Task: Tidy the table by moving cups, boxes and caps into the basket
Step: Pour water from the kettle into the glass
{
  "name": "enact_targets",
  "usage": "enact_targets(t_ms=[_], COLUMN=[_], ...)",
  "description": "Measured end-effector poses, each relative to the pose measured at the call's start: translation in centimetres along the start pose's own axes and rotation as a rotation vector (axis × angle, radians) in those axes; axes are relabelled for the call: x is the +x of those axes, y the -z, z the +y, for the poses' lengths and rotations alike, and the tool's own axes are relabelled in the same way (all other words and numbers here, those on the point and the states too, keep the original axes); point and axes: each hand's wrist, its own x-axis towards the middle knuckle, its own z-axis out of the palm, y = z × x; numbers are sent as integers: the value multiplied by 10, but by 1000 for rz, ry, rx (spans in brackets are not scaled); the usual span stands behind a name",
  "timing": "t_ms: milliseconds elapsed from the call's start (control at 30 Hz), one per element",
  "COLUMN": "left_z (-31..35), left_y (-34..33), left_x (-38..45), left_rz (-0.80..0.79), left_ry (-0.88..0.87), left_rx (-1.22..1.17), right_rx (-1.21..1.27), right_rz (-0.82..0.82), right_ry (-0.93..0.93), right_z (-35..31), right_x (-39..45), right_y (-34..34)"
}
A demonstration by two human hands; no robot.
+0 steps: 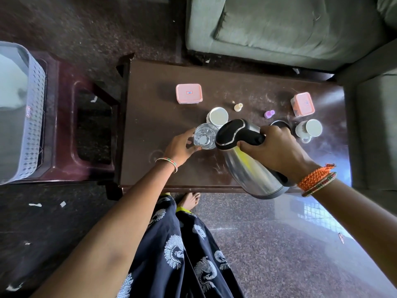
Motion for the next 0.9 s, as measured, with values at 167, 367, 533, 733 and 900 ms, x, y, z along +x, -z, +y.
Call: enact_targets(t_ms=[167, 367, 533, 733, 900], left_z=[8, 18, 48, 95, 99], left_y=[2, 3, 4, 33, 82], left_x=[-12, -20, -26, -19, -34], left_rz=[53, 277, 331, 106, 183], left_ry=[2, 100, 114, 118, 72], left_rx=[-151, -311, -549, -854, -918], right_rx=[65, 158, 383, 735, 986], right_rz=[-64, 5, 79, 79, 75], right_ry=[-6, -62, -148, -193, -105], right_z=[12, 26, 29, 0, -50], right_x=[-2, -11, -17, -17, -14], right_y=[-1, -5, 1, 27, 32])
